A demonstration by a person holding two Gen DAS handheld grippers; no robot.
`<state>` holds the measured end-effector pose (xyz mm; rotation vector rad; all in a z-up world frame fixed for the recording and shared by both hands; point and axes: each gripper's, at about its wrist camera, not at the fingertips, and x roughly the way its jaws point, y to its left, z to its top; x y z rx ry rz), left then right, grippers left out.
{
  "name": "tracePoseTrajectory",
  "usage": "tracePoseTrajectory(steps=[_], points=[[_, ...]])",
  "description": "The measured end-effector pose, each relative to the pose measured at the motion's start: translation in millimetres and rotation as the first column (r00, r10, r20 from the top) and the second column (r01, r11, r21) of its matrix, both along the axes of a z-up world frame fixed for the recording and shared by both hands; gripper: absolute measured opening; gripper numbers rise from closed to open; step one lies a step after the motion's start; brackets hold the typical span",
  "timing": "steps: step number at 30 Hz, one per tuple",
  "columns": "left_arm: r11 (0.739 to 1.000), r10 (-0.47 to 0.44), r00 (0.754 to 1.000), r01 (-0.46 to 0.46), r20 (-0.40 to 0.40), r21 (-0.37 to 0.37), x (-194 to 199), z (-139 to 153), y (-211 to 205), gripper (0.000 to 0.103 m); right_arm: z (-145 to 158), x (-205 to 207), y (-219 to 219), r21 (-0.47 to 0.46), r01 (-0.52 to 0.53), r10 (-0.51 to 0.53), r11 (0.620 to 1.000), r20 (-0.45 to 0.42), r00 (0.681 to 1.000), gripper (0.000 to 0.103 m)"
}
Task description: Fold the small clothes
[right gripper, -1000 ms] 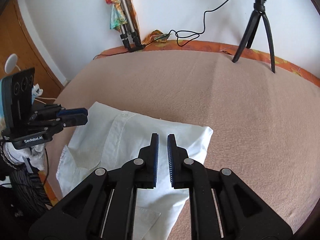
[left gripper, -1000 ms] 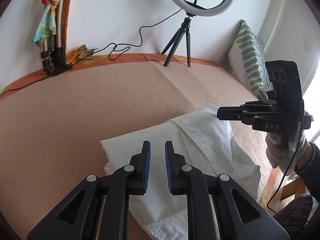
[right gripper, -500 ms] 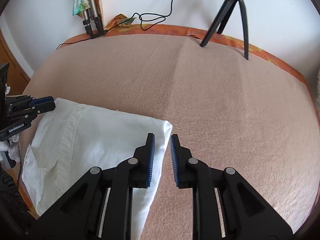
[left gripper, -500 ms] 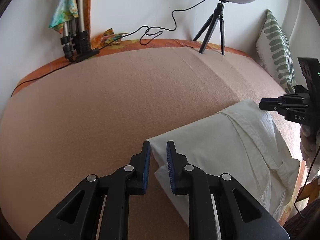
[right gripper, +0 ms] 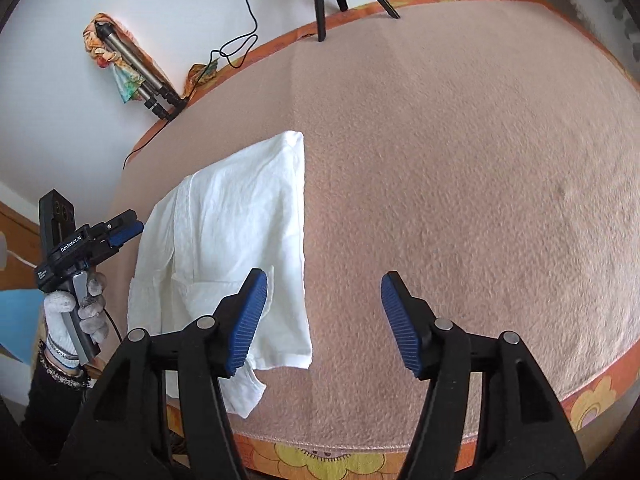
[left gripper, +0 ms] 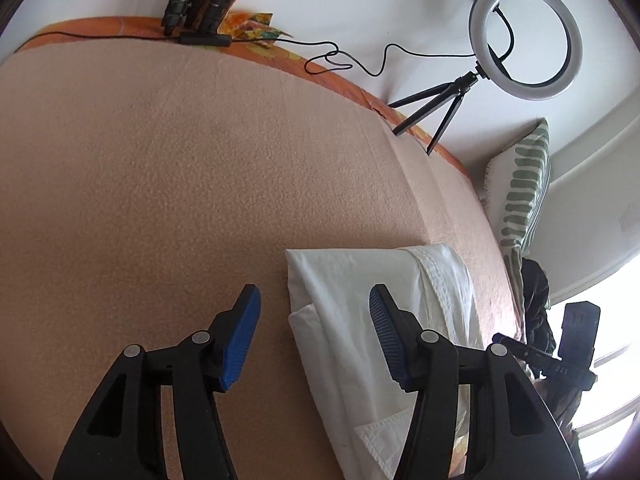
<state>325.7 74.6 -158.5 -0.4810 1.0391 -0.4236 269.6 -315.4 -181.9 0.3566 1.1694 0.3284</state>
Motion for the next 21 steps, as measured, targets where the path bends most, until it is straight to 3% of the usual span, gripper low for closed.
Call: tracePoseTrajectory(steps=[5,9,18,21], points=[[0.997,0.024,0.998,-0.028,-0.054,-0.067,4.3,-11.2,0.4,0.056,-23.0,-14.0,-14.6,0.169,0.086,-0.070,0.982,-0.098,0.993,0.063],[0.997,0.024,0.998,-0.028,-0.055,-0.074,3.4,-14.1,-3.6,0.056,-38.3,-23.1,-17.7,0.255,0.139,-0.099,0.957,-0.164,0.982,0.063],[0.992,0.004,0.999,-0.011,-0.053,-0.129,5.5,-18.2,-9.5,0.054,-49.3,-25.2,-10.0,0.446,0.182,-0.101,0.876,-0.198,0.975,0.064],[0.992,0.002,0.999,-0.007,-0.045,-0.128,6.6,-18.0,-11.5,0.053,-48.8,-20.5,-4.3,0.460,0.180,-0.104,0.870,-0.186,0.977,0.064]])
